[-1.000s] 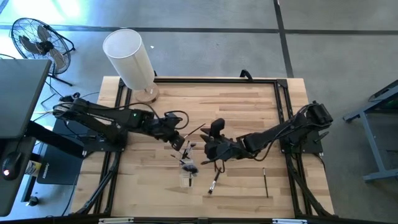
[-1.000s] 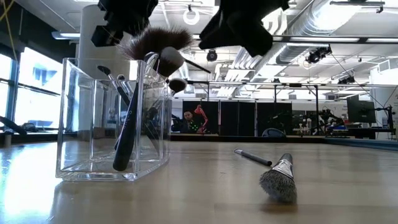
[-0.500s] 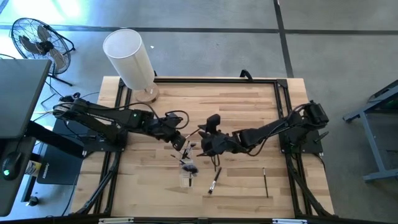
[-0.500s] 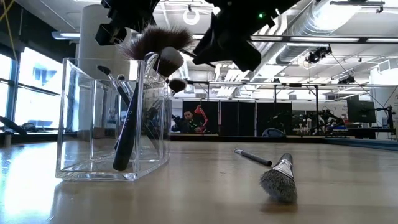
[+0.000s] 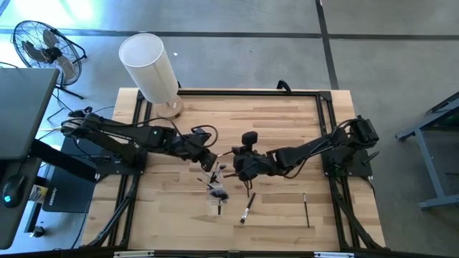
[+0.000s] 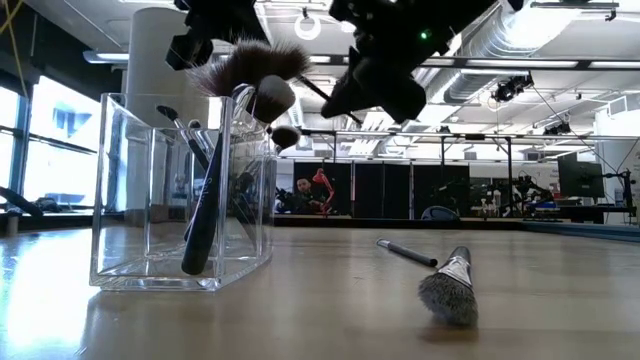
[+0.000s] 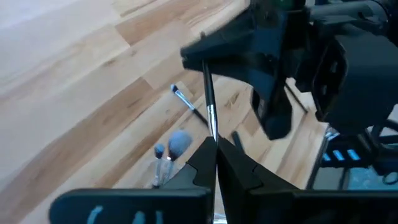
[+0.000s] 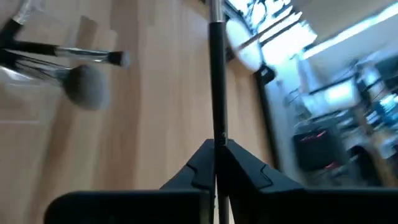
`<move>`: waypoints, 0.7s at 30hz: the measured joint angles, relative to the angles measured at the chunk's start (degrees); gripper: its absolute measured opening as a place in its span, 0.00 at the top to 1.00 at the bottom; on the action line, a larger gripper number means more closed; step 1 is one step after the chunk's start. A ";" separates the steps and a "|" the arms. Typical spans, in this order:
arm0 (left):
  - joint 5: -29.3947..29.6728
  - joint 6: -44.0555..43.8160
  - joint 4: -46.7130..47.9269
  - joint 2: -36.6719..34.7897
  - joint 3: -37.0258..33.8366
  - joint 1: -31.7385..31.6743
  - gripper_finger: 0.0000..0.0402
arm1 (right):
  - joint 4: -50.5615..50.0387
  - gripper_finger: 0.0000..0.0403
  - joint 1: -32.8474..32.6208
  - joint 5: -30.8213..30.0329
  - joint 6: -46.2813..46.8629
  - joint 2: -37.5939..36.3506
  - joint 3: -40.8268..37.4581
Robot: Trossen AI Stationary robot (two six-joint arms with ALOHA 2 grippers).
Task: Put items in baskets/containers
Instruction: Put the foundation brush into the transparent organizer
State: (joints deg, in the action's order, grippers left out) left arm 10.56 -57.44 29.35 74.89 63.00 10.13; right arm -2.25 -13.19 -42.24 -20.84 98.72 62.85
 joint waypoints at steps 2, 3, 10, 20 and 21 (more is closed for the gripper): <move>-0.05 1.87 0.41 0.00 -0.02 -0.07 0.97 | -3.96 0.97 0.00 -0.05 5.54 -0.02 0.08; 0.08 2.60 0.44 0.00 -0.02 -0.07 0.96 | -6.16 0.98 0.01 -0.13 8.49 -0.02 0.08; 0.25 6.14 0.53 0.04 -0.02 -0.07 0.84 | -21.19 0.98 -2.38 0.48 32.82 -0.36 0.08; 2.87 10.63 15.78 -5.57 -0.11 2.38 0.80 | -11.75 0.98 -11.09 2.06 51.71 -5.46 0.08; 3.17 10.70 17.99 -5.73 -0.11 3.32 0.81 | -7.02 0.98 -11.48 3.21 51.01 -4.94 0.08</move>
State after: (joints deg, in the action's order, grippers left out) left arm 13.73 -46.74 47.34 69.16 62.89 13.45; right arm -9.27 -24.67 -39.03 30.17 93.77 62.94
